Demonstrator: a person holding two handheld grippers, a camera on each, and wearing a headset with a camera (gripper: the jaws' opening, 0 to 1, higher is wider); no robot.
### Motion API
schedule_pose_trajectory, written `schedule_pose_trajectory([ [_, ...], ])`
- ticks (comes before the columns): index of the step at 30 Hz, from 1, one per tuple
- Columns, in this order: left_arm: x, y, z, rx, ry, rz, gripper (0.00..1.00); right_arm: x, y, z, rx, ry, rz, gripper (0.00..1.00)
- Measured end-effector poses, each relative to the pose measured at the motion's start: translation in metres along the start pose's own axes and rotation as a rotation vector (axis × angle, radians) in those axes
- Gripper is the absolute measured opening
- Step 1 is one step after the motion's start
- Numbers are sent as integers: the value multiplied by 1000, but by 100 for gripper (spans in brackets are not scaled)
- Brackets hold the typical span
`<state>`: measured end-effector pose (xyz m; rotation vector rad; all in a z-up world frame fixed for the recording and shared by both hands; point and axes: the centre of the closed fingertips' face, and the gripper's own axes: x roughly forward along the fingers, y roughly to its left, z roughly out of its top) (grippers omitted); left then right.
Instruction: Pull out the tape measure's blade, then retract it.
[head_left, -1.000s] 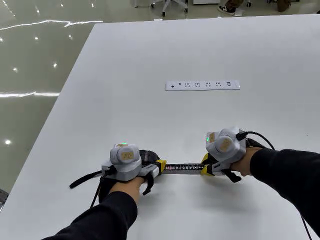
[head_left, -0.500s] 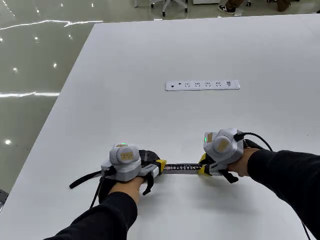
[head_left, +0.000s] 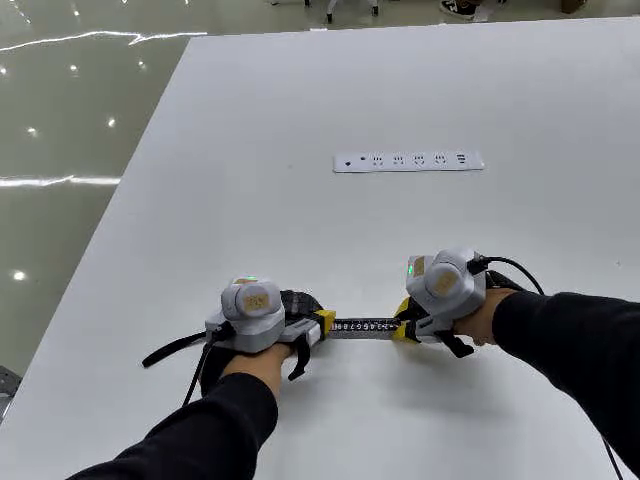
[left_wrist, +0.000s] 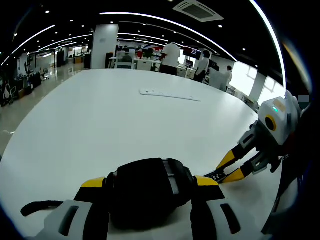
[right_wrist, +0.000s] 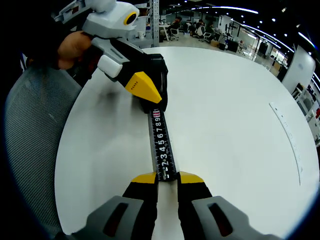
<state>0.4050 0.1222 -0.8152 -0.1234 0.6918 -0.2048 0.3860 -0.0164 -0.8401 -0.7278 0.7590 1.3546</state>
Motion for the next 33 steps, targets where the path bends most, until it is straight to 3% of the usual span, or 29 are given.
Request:
schedule_pose_trajectory([
  [33,-1,0,0,-10,5,-31,63,9,7,15,-2,-31,13,10],
])
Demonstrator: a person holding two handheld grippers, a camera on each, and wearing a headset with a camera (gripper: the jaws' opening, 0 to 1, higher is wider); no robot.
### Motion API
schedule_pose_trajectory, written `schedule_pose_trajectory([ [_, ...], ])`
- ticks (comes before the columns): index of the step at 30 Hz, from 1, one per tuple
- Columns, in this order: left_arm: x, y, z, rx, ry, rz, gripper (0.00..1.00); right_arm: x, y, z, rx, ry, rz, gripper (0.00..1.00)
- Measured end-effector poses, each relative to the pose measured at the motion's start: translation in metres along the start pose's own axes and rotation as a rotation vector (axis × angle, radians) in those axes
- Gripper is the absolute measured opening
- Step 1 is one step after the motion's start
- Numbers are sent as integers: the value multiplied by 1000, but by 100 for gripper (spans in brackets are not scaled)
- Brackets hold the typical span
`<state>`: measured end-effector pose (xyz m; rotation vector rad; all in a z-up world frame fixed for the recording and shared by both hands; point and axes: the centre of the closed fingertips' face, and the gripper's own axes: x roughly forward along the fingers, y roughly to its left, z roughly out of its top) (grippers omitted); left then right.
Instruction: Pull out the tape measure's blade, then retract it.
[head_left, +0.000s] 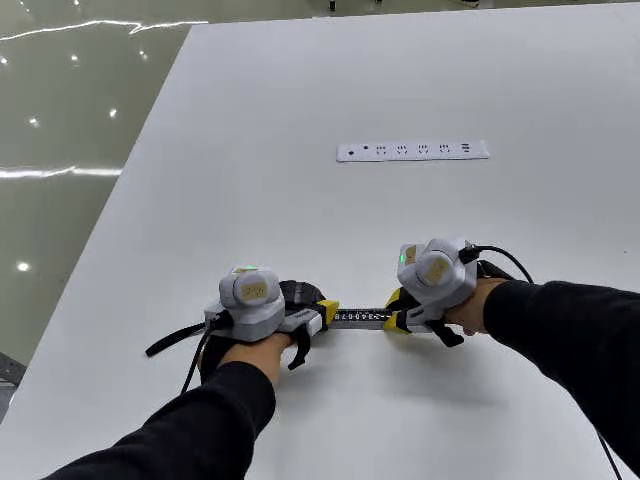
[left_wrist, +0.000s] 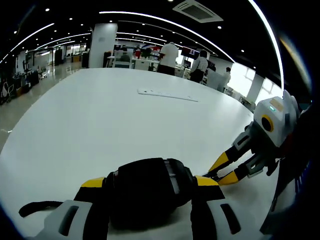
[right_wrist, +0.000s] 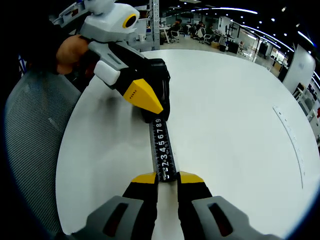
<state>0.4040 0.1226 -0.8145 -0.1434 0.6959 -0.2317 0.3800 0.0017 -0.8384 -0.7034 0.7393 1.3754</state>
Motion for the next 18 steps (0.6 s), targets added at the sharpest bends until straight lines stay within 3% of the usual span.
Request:
schedule_pose_trajectory([
  [8,-1,0,0,-22,-3,-16,63,2,0,1,2,-6,7,10],
  [10,-1,0,0,-26,-3,-18,63,3,2,3,-30,-8,4,9],
  [18,0,0,1,-28,2,-32,62,10,1,12,-6,-26,20,9],
])
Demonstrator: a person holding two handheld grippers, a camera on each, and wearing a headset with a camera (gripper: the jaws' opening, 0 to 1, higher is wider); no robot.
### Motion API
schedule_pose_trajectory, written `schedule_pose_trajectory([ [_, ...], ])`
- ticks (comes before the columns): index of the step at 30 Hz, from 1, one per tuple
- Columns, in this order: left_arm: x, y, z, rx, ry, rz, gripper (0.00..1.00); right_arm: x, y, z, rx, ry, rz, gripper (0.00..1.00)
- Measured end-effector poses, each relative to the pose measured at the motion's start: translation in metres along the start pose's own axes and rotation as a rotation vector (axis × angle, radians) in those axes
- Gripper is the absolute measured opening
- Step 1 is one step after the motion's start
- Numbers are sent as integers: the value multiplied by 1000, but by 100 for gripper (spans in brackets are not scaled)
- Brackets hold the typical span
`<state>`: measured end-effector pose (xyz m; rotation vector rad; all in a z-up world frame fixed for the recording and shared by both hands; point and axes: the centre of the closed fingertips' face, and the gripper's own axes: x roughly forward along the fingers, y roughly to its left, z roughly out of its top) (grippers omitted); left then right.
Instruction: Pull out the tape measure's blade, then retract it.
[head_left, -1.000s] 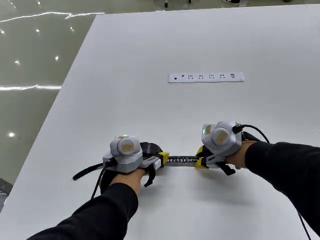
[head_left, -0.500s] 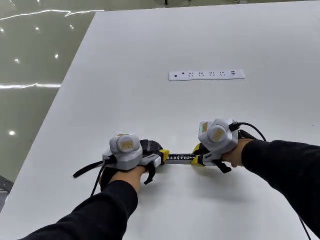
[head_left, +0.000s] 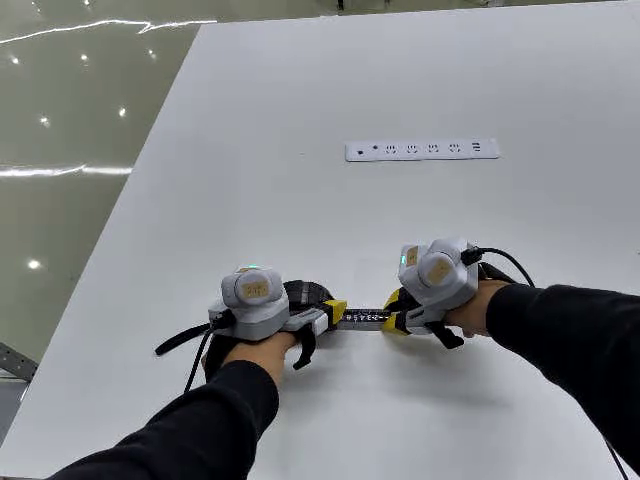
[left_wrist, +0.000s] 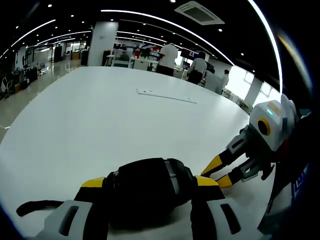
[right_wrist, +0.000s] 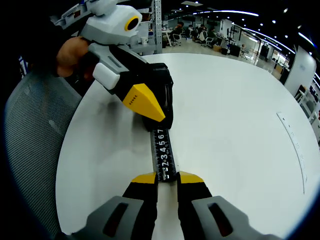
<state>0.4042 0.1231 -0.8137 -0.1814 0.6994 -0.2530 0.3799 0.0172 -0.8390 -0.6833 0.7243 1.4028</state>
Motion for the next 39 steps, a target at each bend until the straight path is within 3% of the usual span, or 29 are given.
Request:
schedule_pose_trajectory([
  [19,1,0,0,-1,1,-7,63,12,-2,12,38,-22,-4,9],
  [39,0,0,-1,-8,-2,-11,62,24,-1,28,7,-30,-5,9],
])
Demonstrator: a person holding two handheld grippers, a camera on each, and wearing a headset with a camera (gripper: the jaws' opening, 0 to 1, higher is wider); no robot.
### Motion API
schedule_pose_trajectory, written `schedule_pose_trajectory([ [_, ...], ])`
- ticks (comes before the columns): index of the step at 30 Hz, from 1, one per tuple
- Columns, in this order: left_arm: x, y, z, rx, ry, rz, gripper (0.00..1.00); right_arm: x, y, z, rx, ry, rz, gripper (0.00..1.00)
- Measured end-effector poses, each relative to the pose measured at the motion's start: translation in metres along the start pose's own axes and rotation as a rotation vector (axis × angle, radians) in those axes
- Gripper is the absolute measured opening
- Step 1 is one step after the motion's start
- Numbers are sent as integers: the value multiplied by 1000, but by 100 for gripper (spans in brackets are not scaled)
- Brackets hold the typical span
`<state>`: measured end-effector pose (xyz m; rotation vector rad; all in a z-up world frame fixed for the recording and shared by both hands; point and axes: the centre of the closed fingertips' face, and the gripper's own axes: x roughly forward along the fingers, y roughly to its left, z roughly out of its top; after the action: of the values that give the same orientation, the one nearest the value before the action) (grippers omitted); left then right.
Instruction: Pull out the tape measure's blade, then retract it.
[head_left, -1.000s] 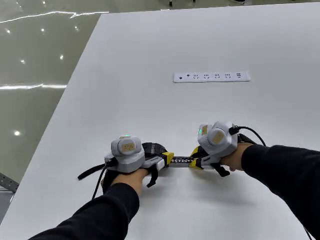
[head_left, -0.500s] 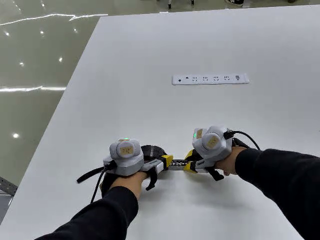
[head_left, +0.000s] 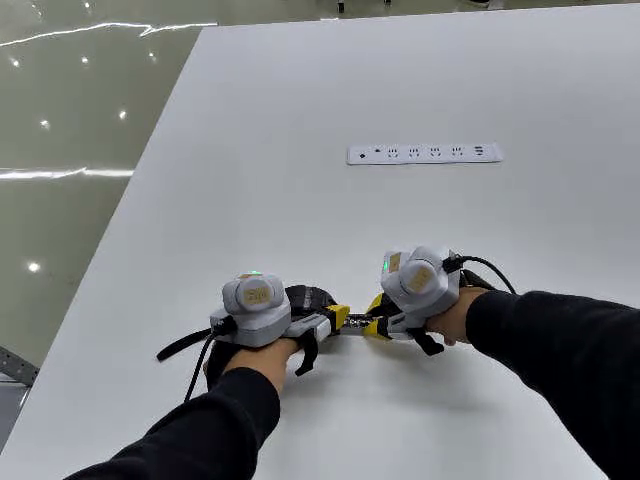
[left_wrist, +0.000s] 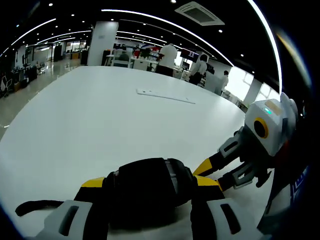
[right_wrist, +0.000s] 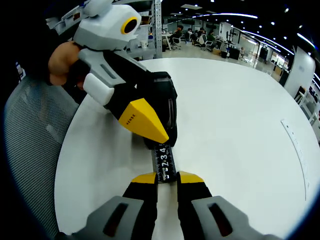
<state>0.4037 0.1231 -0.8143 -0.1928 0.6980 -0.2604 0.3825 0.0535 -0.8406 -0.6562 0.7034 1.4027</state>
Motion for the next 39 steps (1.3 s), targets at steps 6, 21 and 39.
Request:
schedule_pose_trajectory([
  [6,0,0,0,-3,0,-2,62,8,2,10,3,-17,3,9],
  [21,2,0,0,-9,6,-8,63,17,3,19,4,-34,7,9],
  [39,0,0,1,-11,4,-8,63,18,8,21,-7,-30,3,10],
])
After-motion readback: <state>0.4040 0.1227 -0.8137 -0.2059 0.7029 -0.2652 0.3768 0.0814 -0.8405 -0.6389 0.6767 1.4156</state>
